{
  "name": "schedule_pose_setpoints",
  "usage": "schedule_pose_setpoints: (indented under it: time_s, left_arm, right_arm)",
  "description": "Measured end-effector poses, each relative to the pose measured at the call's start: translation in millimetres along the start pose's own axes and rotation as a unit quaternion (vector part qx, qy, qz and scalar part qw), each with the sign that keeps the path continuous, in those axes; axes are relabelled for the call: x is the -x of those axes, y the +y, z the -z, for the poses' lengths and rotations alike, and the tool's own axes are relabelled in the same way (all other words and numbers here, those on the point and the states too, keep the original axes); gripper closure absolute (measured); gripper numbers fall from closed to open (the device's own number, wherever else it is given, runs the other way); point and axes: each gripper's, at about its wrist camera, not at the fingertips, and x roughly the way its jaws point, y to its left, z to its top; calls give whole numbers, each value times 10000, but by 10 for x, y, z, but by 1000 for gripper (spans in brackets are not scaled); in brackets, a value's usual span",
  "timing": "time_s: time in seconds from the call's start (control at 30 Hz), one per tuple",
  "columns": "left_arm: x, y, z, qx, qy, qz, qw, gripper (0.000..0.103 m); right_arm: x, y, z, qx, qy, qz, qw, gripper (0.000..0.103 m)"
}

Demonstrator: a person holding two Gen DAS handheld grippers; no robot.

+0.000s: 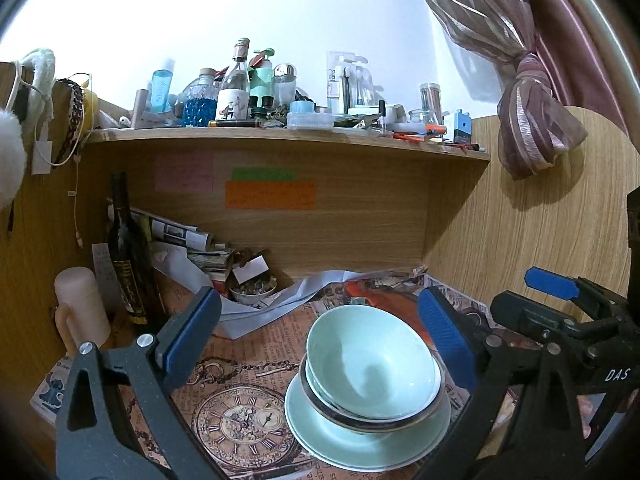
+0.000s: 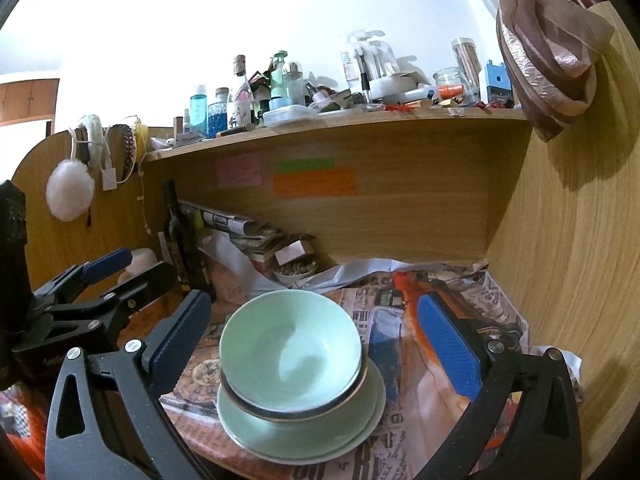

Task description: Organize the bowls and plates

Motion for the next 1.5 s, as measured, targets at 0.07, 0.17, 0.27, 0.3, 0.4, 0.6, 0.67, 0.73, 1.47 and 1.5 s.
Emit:
schedule_pose_setpoints:
  time_s: [0.07, 0.17, 0.27, 0.3, 0.4, 0.6, 0.67, 0.73, 1.47, 1.5]
  left_arm:
    - [9, -1, 8, -8, -13, -4, 10000, 2]
    - [13, -10, 18, -32, -16, -23, 10000, 2]
    - [14, -13, 22, -32, -19, -43, 10000, 2]
    - [14, -11, 27, -28, -21, -42, 10000, 2]
    - [15, -8, 29, -19, -26, -48, 10000, 2]
    - [18, -28, 42, -25, -19, -57, 10000, 2]
    - [14, -29, 43, -17, -14, -48, 10000, 1]
    - [7, -23, 49, -15, -2, -40, 10000, 1]
    - [-8, -19, 53, -11, 3, -26, 10000, 1]
    - [-8, -16, 54, -10, 5, -18, 10000, 1]
  right_arm:
    - [-8, -3, 1, -28, 17, -22, 10000, 0]
    - [-9, -9, 2, -69, 16, -22, 10000, 0]
    - [-8, -11, 4, -82, 12, -34, 10000, 0]
    - [-10, -16, 4, -72, 16, -40, 10000, 0]
    - [-2, -7, 0, -50, 1, -36, 10000, 0]
    - [5, -8, -10, -54, 0, -57, 10000, 0]
    - [5, -2, -13, -69, 6, -64, 10000, 0]
    - [2, 7, -9, -73, 6, -58, 10000, 0]
    - [-5, 23, 0, -99, 8, -42, 9999, 0]
    - [-5, 17, 0, -94, 9, -52, 9999, 0]
